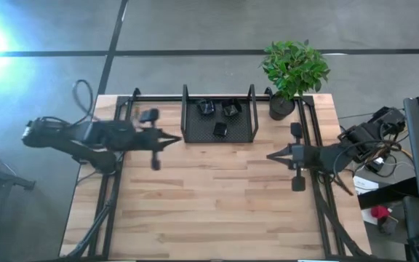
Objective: Pick & Place Mini shaped plates
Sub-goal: Return to Home Position
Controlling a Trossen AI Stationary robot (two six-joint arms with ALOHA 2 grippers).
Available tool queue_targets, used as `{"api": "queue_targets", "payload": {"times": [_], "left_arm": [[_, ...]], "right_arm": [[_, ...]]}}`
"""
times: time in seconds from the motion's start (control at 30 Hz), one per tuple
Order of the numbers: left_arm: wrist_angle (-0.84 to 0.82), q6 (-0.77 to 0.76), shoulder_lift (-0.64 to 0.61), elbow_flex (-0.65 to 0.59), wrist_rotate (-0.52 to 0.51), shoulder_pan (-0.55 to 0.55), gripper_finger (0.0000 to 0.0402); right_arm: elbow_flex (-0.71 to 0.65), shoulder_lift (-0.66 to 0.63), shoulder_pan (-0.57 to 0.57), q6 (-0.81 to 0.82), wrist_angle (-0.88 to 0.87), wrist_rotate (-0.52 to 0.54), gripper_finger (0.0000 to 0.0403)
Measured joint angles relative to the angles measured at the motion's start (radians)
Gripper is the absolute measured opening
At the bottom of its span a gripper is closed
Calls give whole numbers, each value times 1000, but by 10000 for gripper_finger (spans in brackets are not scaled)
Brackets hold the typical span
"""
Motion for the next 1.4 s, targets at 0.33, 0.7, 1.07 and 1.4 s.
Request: {"api": "queue_targets", "payload": {"times": [0.33,0.7,1.07,1.4], "left_arm": [[112,-67,-360,-239,-10,-83,0],[182,-108,-696,-450,-11,-83,0],[207,-155,-949,-627,-8,-83,0],[234,-151,-944,-680,-27,-82,0]], "right_arm": [[-285,-252,1,-42,237,-108,8],[-573,-544,0,-79,468,-118,8],[-778,-722,0,-75,594,-155,8],[-889,-846,0,-51,625,-157,8]]}}
